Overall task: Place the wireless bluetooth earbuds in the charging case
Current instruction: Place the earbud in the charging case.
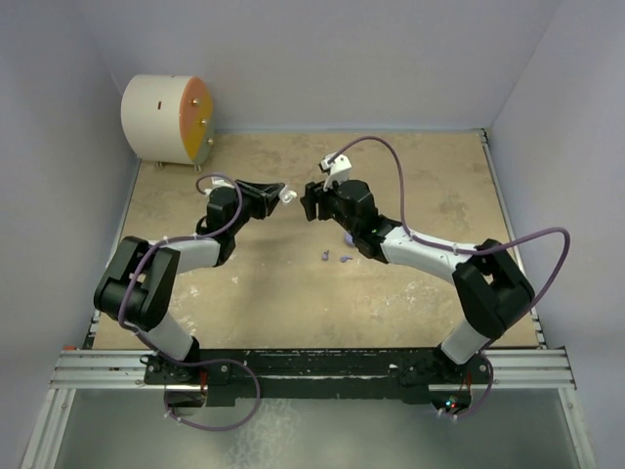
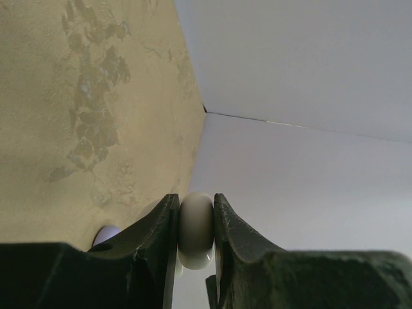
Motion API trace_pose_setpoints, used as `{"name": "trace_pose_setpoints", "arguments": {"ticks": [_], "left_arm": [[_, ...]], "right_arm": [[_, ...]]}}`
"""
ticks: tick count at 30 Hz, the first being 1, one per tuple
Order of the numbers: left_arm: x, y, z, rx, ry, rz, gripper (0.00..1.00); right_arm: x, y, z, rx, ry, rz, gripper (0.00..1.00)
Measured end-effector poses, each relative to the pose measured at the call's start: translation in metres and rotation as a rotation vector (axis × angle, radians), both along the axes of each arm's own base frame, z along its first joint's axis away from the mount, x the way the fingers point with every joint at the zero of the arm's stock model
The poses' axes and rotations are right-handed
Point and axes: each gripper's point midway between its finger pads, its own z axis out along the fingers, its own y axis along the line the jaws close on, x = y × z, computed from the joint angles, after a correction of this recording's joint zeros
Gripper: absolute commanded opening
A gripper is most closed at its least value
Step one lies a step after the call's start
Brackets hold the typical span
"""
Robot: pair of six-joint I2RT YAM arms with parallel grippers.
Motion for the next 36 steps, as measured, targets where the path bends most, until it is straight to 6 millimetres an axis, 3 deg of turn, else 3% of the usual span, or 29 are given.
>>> {"name": "trace_pose_setpoints", "arguments": {"ticks": [12, 36], "left_arm": [[-0.001, 0.004, 0.004, 0.037, -0.014, 0.014, 0.0], [-0.005, 0.0, -0.001, 0.065, -0.002, -0.001, 0.0]], "right_arm": [[0.009, 0.014, -0.041, -0.074, 0.117, -0.001, 0.66], [0.017, 0.023, -0.053, -0.09, 0.174, -0.007, 0.66]]}}
